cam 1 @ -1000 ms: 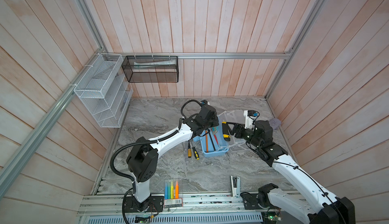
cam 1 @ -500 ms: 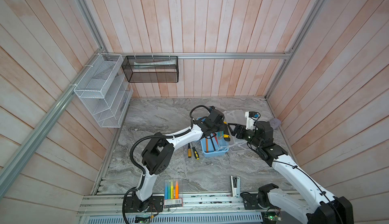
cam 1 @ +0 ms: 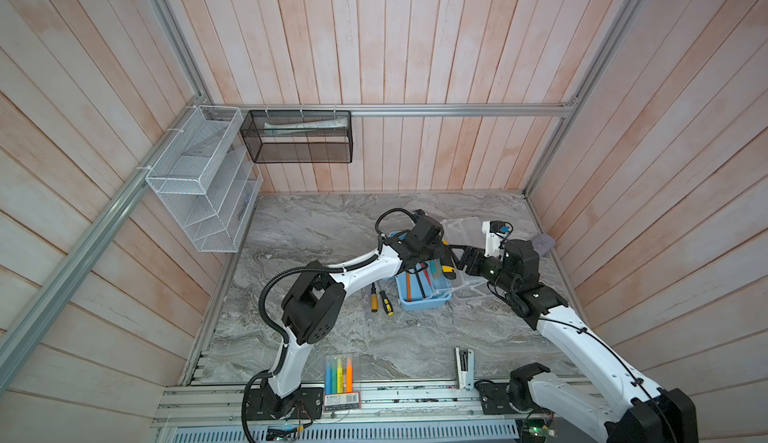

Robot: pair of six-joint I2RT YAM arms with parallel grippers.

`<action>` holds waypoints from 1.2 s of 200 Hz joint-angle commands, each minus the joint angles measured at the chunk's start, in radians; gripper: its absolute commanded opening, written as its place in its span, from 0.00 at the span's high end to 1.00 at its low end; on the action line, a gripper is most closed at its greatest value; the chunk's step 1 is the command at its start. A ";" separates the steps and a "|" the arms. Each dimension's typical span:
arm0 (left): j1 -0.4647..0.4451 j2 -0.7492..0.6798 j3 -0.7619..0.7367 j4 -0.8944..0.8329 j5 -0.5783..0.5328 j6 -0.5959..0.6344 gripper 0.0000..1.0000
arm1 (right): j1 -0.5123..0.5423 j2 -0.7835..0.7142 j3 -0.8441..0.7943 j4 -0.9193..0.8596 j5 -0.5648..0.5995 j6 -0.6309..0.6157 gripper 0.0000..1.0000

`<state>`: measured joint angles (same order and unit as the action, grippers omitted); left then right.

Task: Pack the tool kit
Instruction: 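Lower the teal utility knife into the box and open the left gripper, then move the left gripper back over the clear-handled screwdrivers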

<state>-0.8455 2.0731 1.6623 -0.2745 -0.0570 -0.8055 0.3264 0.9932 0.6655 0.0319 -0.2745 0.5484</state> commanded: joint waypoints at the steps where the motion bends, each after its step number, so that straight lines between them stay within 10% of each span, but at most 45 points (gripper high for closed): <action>1: 0.003 -0.070 -0.029 0.029 -0.035 0.073 0.45 | 0.018 0.000 0.028 -0.021 -0.030 -0.021 0.26; 124: 0.059 -0.699 -0.766 -0.134 -0.242 -0.016 0.36 | 0.326 0.130 0.107 -0.070 0.166 -0.049 0.32; 240: 0.029 -0.667 -0.901 -0.155 -0.226 -0.131 0.49 | 0.362 0.199 0.099 -0.043 0.171 -0.053 0.37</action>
<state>-0.8097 1.3853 0.7849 -0.4503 -0.2729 -0.8970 0.6674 1.1847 0.7525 -0.0189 -0.1295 0.5034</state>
